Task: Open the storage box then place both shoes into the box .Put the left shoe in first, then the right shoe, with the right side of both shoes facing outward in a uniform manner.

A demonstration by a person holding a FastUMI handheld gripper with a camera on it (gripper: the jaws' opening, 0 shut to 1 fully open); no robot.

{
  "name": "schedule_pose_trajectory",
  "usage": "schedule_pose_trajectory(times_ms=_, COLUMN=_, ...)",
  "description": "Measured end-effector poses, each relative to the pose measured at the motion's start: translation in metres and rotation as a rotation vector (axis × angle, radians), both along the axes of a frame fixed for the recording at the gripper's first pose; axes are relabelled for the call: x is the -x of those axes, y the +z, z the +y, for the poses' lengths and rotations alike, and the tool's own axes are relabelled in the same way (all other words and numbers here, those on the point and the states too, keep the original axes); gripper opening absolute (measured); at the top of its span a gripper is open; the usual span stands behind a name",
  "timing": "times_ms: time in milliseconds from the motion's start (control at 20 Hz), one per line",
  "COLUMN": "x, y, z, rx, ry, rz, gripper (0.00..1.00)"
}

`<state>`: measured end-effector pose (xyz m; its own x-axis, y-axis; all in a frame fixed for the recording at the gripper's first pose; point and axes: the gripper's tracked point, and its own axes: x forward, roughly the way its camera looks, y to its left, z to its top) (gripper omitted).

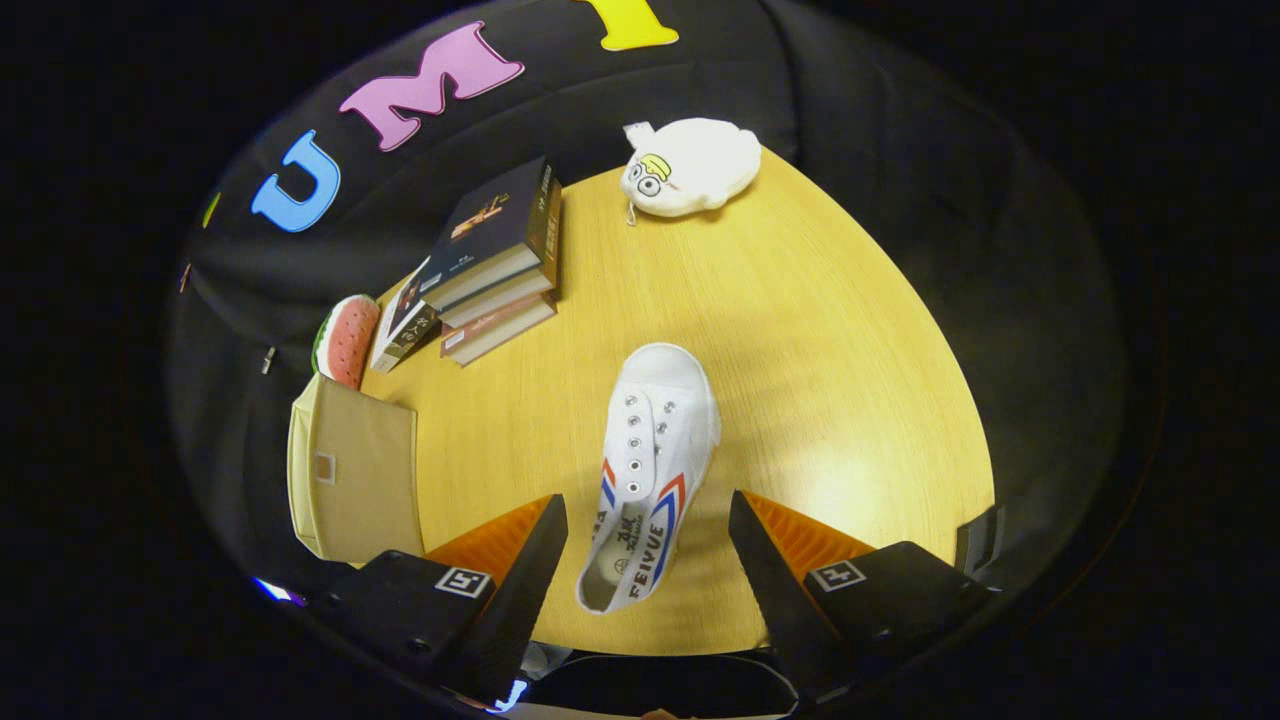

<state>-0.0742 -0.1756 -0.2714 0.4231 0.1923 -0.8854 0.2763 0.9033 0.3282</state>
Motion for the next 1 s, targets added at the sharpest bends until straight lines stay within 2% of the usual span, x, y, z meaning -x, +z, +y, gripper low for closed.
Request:
schedule_pose_trajectory(times_ms=350, x=0.005, y=-0.05, z=-0.007, rx=-0.031, ry=-0.038, rz=0.108, gripper=0.99)
schedule_pose_trajectory(times_ms=650, x=-0.005, y=-0.069, z=0.001, rx=-0.037, ry=0.004, rz=0.125, gripper=0.99)
schedule_pose_trajectory(times_ms=750, x=-0.009, y=-0.076, z=0.01, rx=-0.073, ry=-0.02, rz=0.138, gripper=0.97)
schedule_pose_trajectory(times_ms=800, x=-0.013, y=-0.077, z=0.013, rx=-0.088, ry=-0.027, rz=0.133, gripper=0.93)
schedule_pose_trajectory(times_ms=850, x=-0.01, y=-0.076, z=0.019, rx=-0.121, ry=-0.041, rz=0.141, gripper=0.69)
schedule_pose_trajectory(times_ms=900, x=-0.013, y=-0.075, z=0.017, rx=-0.127, ry=-0.064, rz=0.141, gripper=0.57)
schedule_pose_trajectory(times_ms=950, x=-0.013, y=-0.079, z=0.019, rx=-0.139, ry=-0.062, rz=0.147, gripper=0.47)
schedule_pose_trajectory(times_ms=1000, x=-0.013, y=-0.078, z=0.02, rx=-0.152, ry=-0.065, rz=0.152, gripper=0.47)
